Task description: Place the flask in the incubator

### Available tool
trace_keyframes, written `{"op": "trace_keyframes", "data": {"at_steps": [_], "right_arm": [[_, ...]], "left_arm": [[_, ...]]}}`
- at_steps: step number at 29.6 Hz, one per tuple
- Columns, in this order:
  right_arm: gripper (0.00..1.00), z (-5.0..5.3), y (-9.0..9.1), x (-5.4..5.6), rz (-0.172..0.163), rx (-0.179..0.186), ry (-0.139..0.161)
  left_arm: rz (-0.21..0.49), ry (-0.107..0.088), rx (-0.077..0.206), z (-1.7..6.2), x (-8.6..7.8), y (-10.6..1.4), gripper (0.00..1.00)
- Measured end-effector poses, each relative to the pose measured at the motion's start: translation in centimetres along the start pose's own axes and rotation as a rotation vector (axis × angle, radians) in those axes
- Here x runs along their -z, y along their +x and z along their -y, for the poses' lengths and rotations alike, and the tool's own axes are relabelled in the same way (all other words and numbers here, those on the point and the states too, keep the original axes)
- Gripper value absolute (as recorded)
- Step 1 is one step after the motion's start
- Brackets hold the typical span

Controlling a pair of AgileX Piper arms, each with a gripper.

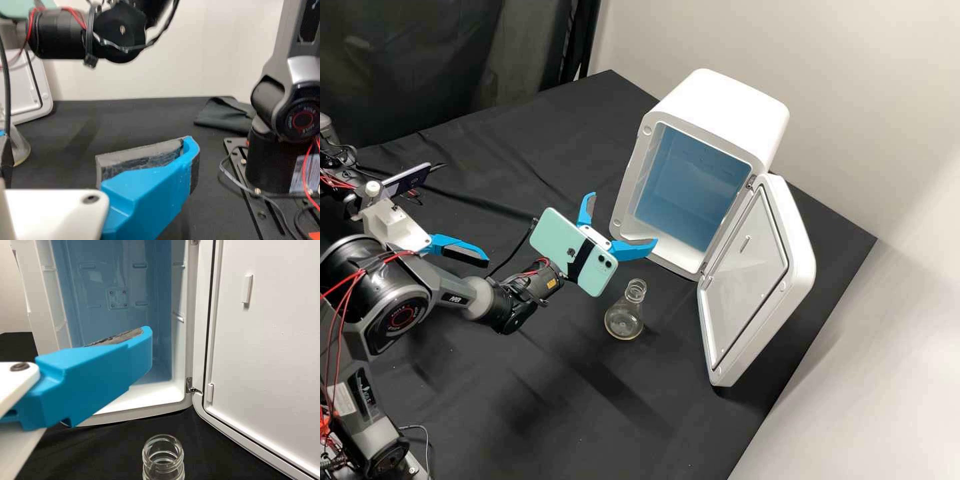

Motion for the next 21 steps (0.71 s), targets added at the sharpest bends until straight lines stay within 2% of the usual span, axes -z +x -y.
{"op": "trace_keyframes", "data": {"at_steps": [5, 8, 9, 12, 21], "right_arm": [[1.00, 0.0, 0.0, 0.0, 0.000, 0.000, 0.000], [1.00, 0.0, 0.0, 0.0, 0.000, 0.000, 0.000], [1.00, 0.0, 0.0, 0.0, 0.000, 0.000, 0.000], [1.00, 0.0, 0.0, 0.0, 0.000, 0.000, 0.000], [1.00, 0.0, 0.0, 0.0, 0.000, 0.000, 0.000]], "left_arm": [[-0.014, -0.002, 0.008, 0.18, 0.5, -0.1, 1.00], [-0.042, -0.016, 0.024, 0.66, 1.4, 0.0, 1.00], [-0.059, -0.029, 0.036, 1.04, 1.9, 0.2, 1.00], [-0.097, -0.042, 0.061, 1.68, 3.0, 0.4, 1.00], [-0.184, -0.065, 0.075, 2.33, 5.9, 1.0, 1.00]]}}
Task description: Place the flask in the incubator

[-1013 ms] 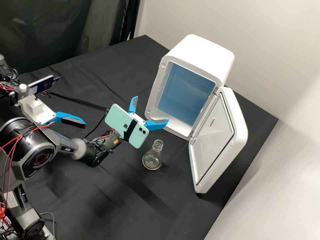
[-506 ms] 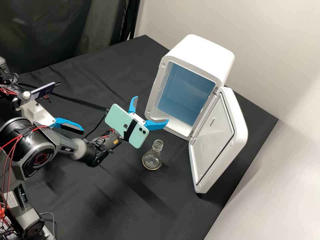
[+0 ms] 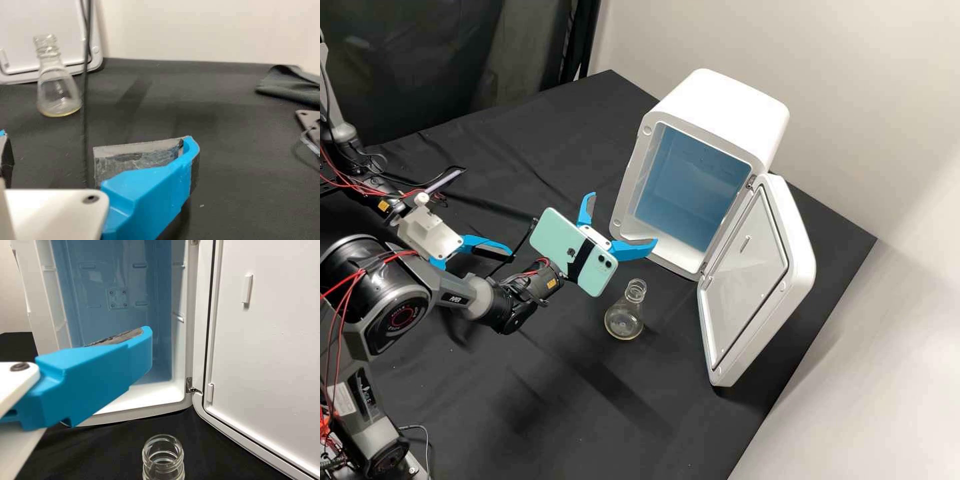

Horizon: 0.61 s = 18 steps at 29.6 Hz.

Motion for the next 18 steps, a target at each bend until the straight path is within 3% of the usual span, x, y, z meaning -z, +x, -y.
{"op": "trace_keyframes", "data": {"at_steps": [8, 18], "right_arm": [[1.00, 0.0, 0.0, 0.0, 0.000, 0.000, 0.000], [1.00, 0.0, 0.0, 0.0, 0.000, 0.000, 0.000]], "left_arm": [[-0.037, -0.010, 0.009, 0.18, 1.2, 0.1, 1.00], [-0.084, -0.023, -0.008, -0.28, 2.8, 0.1, 1.00]]}}
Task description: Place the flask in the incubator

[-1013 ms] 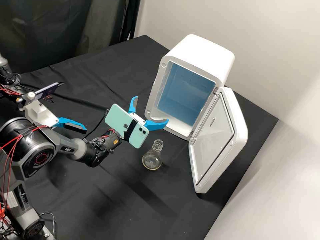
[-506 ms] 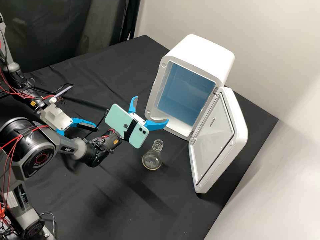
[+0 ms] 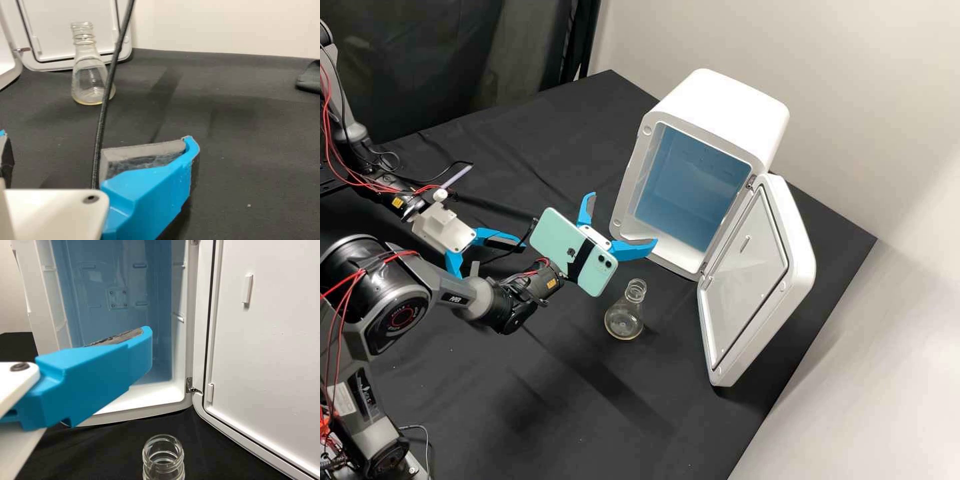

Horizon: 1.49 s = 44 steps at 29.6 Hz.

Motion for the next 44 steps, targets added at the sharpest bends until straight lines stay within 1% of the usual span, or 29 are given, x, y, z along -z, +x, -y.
{"op": "trace_keyframes", "data": {"at_steps": [3, 10, 18, 21, 22, 24, 25, 26, 27, 28, 29, 33, 34, 36, 37, 39, 41, 42, 43, 44], "right_arm": [[1.00, 0.0, 0.0, 0.0, 0.000, 0.000, 0.000], [1.00, 0.0, 0.0, 0.0, 0.000, 0.000, 0.000], [1.00, 0.0, 0.0, 0.0, 0.000, 0.000, 0.000], [1.00, 0.0, 0.0, 0.0, 0.000, 0.000, 0.000], [1.00, 0.0, 0.0, 0.0, 0.000, 0.000, 0.000], [1.00, 0.0, 0.0, 0.0, 0.000, 0.000, 0.000], [1.00, 0.0, 0.0, 0.0, 0.000, 0.000, 0.000], [1.00, 0.0, 0.0, 0.0, 0.000, 0.000, 0.000], [1.00, 0.0, 0.0, 0.0, 0.000, 0.000, 0.000], [1.00, 0.0, 0.0, 0.0, 0.000, 0.000, 0.000], [1.00, 0.0, 0.0, 0.0, 0.000, 0.000, 0.000], [1.00, 0.0, 0.0, 0.0, 0.000, 0.000, 0.000], [1.00, 0.0, 0.0, 0.0, 0.000, 0.000, 0.000], [1.00, 0.0, 0.0, 0.0, 0.000, 0.000, 0.000], [1.00, 0.0, 0.0, 0.0, 0.000, 0.000, 0.000], [1.00, 0.0, 0.0, 0.0, 0.000, 0.000, 0.000], [1.00, 0.0, 0.0, 0.0, 0.000, 0.000, 0.000], [1.00, 0.0, 0.0, 0.0, 0.000, 0.000, 0.000], [1.00, 0.0, 0.0, 0.0, 0.000, 0.000, 0.000], [1.00, 0.0, 0.0, 0.0, 0.000, 0.000, 0.000]], "left_arm": [[-0.008, -0.002, -0.002, -0.07, 0.3, 0.0, 1.00], [-0.008, -0.002, -0.002, -0.08, 0.3, 0.0, 1.00], [0.012, 0.014, 0.004, -0.02, 0.1, 0.0, 1.00], [0.020, 0.018, -0.005, -0.36, 0.0, -0.2, 1.00], [0.027, 0.024, -0.004, -0.43, -0.1, -0.4, 1.00], [0.044, 0.037, -0.012, -0.79, -0.4, -0.7, 1.00], [0.055, 0.040, -0.014, -0.94, -0.5, -0.9, 1.00], [0.071, 0.051, -0.019, -1.18, -0.8, -1.2, 1.00], [0.078, 0.055, -0.027, -1.44, -0.9, -1.3, 1.00], [0.093, 0.067, -0.032, -1.66, -1.1, -1.6, 1.00], [0.099, 0.073, -0.037, -1.84, -1.2, -1.7, 1.00], [0.113, 0.090, -0.042, -2.11, -1.2, -2.0, 1.00], [0.112, 0.091, -0.040, -2.08, -1.1, -2.0, 1.00], [0.106, 0.073, -0.036, -2.00, -0.9, -2.1, 1.00], [0.105, 0.060, -0.029, -1.88, -0.9, -2.2, 1.00], [0.103, 0.043, -0.021, -1.79, -0.9, -2.2, 1.00], [0.105, 0.043, -0.014, -1.84, -1.0, -2.5, 1.00], [0.110, 0.044, -0.012, -1.83, -1.0, -2.6, 1.00], [0.117, 0.051, -0.012, -1.90, -1.1, -2.6, 1.00], [0.120, 0.050, -0.011, -1.92, -1.1, -2.7, 1.00]]}}
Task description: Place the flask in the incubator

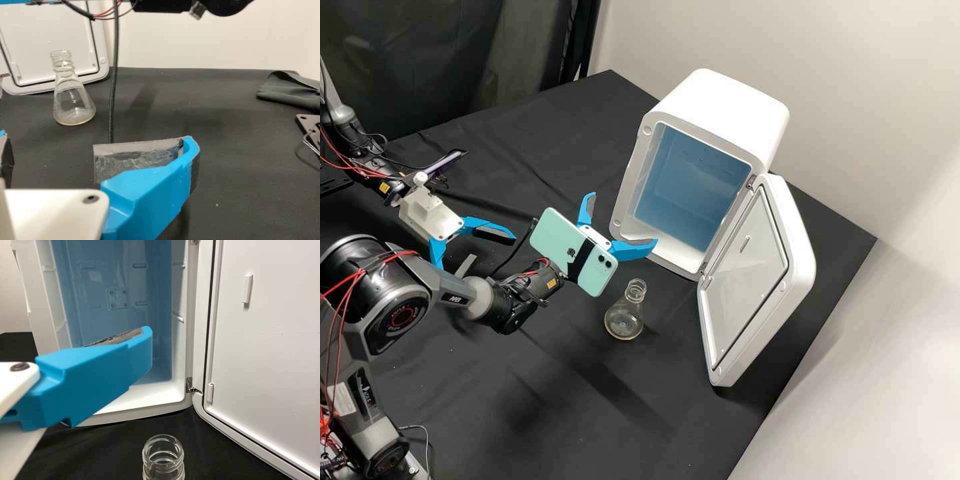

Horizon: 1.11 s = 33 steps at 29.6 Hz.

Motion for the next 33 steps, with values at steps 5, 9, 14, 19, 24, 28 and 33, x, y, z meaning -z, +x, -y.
{"op": "trace_keyframes", "data": {"at_steps": [5, 9, 14, 19, 24, 28, 33], "right_arm": [[1.00, 0.0, 0.0, 0.0, 0.000, 0.000, 0.000], [1.00, 0.0, 0.0, 0.0, 0.000, 0.000, 0.000], [1.00, 0.0, 0.0, 0.0, 0.000, 0.000, 0.000], [1.00, 0.0, 0.0, 0.0, 0.000, 0.000, 0.002], [1.00, -0.7, 0.0, -0.8, 0.015, -0.030, 0.008], [1.00, -0.6, -0.4, -1.8, 0.026, -0.046, 0.018], [1.00, 0.7, -1.1, -3.1, 0.055, 0.002, 0.009]], "left_arm": [[-0.012, 0.001, -0.004, -0.15, 0.5, -0.1, 1.00], [-0.025, -0.004, 0.004, 0.06, 0.9, -0.1, 1.00], [-0.027, -0.007, 0.010, 0.25, 1.0, 0.0, 1.00], [-0.035, 0.002, 0.006, 0.23, 1.0, 0.0, 1.00], [-0.036, 0.003, 0.005, 0.23, 1.0, 0.0, 1.00], [-0.036, 0.003, 0.005, 0.23, 1.0, 0.0, 1.00], [-0.036, 0.003, 0.005, 0.23, 1.0, 0.0, 1.00]]}}
